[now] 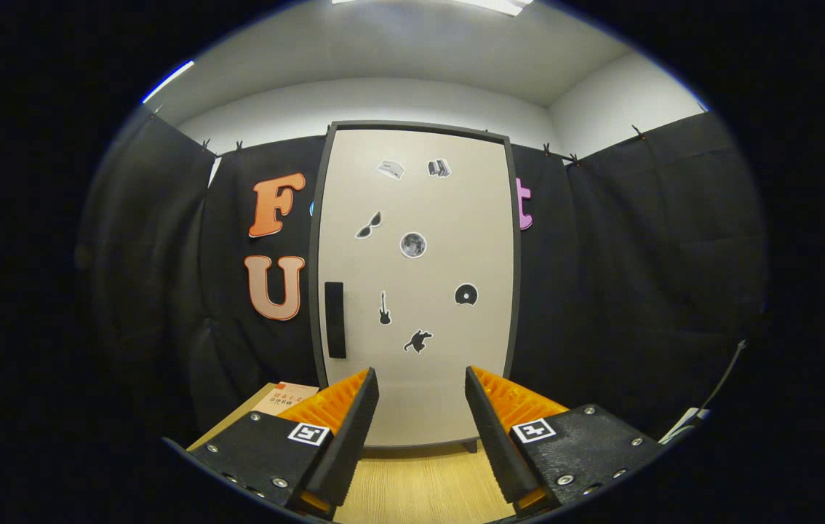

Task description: Open the shoe cabinet door, grab the shoes and put them into the shoe cabinet, then close the shoe cabinet door.

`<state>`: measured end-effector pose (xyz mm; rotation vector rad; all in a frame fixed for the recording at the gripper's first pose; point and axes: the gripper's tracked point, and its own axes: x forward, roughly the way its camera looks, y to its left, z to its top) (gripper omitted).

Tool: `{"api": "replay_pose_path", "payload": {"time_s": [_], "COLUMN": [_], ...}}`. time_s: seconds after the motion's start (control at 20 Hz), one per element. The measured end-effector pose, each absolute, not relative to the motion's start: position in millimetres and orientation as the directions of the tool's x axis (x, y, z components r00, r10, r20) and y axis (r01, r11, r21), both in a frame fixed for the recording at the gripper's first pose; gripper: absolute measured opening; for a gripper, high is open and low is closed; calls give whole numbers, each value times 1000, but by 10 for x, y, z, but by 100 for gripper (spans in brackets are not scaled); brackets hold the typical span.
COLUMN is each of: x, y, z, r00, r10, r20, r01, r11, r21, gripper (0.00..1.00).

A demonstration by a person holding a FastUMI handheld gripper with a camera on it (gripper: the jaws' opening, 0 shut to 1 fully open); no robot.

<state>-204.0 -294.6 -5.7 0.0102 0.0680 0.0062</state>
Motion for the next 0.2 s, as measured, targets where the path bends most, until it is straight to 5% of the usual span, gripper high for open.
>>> {"api": "replay_pose_path", "payload": {"time_s": [0.2], "x": [-2059], "y": [-2918], "z": [-77], "r00": [998], "r10": [17], "r20": [-68], "r01": [-16], "r11": [1000], "r21": [12], "gripper": [81]}}
